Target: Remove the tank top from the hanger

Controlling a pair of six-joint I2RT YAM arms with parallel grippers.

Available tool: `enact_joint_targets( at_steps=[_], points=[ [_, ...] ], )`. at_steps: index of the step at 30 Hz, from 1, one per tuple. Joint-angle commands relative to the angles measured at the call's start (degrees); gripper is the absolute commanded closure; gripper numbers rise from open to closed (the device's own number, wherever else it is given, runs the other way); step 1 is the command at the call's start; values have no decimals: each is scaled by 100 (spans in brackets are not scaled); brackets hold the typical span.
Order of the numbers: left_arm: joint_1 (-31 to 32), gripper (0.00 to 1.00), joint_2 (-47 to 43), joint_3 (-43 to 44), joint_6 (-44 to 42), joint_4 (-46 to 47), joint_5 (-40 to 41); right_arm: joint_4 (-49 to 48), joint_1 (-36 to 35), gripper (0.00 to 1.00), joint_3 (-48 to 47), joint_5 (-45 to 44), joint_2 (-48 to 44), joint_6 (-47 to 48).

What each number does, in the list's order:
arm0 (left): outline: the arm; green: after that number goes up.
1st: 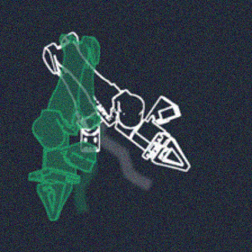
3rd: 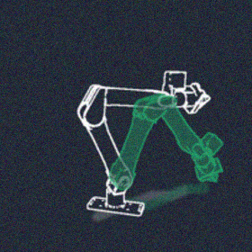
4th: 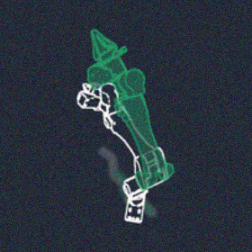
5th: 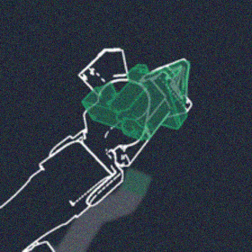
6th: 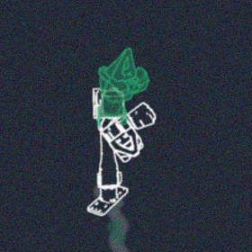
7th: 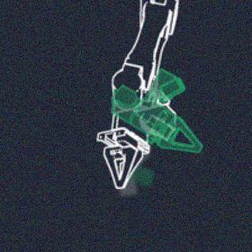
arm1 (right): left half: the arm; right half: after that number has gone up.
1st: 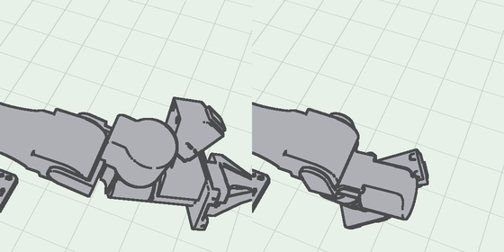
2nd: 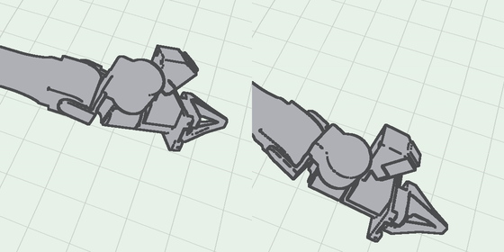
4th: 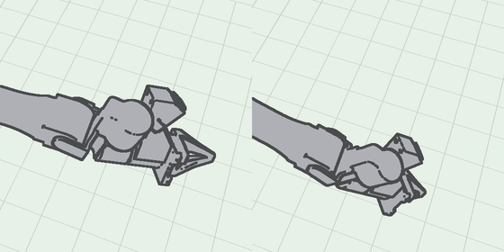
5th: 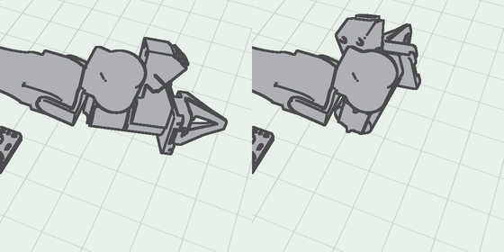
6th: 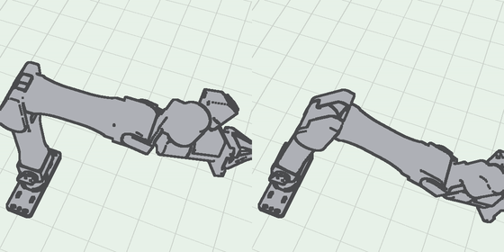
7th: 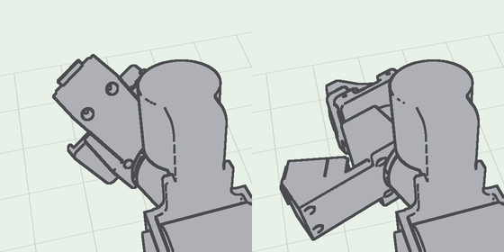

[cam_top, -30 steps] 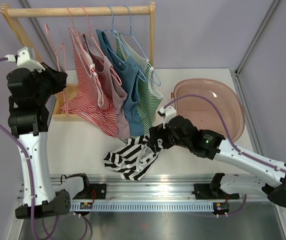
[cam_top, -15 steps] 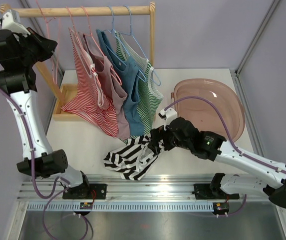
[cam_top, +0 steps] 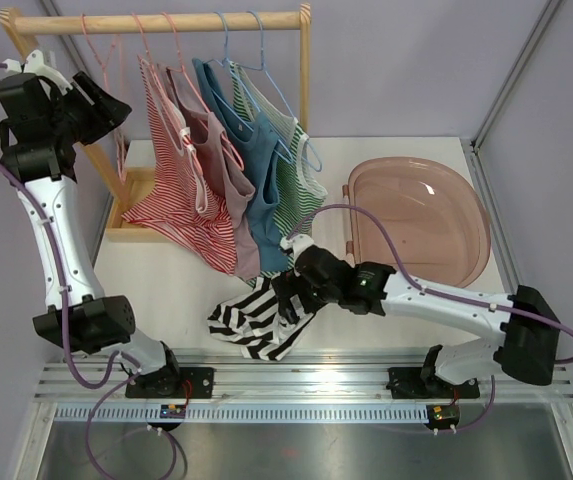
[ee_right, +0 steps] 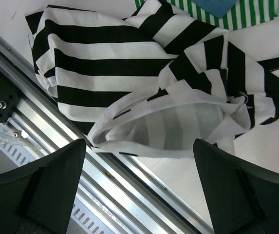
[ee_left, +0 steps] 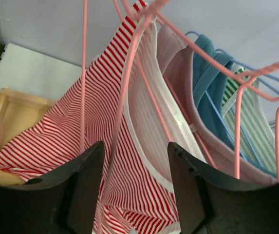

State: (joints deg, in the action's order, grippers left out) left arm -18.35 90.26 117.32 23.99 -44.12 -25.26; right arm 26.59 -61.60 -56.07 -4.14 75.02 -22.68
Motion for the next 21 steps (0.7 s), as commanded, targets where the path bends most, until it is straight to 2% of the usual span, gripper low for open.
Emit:
enact_joint_targets(
  at_steps=[1,2,4,7,15,18,21],
  points=[
    [-55,37,-640,-251,-210,-18,231,-321,-308,1,-456,-438,476,44],
    [-55,27,-919,-349,-245,-9,293,-347,-387,1,-492,-491,600,53],
    [-55,1,-1202,-717,-350,-9,424,-418,-580,0,-632,-674,943,88],
    [-55,1,-1747,-1131,-491,-79,574,-400,-791,1,-843,-851,1444,184],
    [-37,1,-3558,-3747,-430,684,557,-461,-871,1,-1028,-1326,2743,203],
    [7,1,-4172,-4486,-290,983,723,-479,-888,1,-1020,-1361,3139,44],
    [94,1,-4631,-4867,-202,1195,891,-506,-906,2,-985,-1484,3386,-184]
  ],
)
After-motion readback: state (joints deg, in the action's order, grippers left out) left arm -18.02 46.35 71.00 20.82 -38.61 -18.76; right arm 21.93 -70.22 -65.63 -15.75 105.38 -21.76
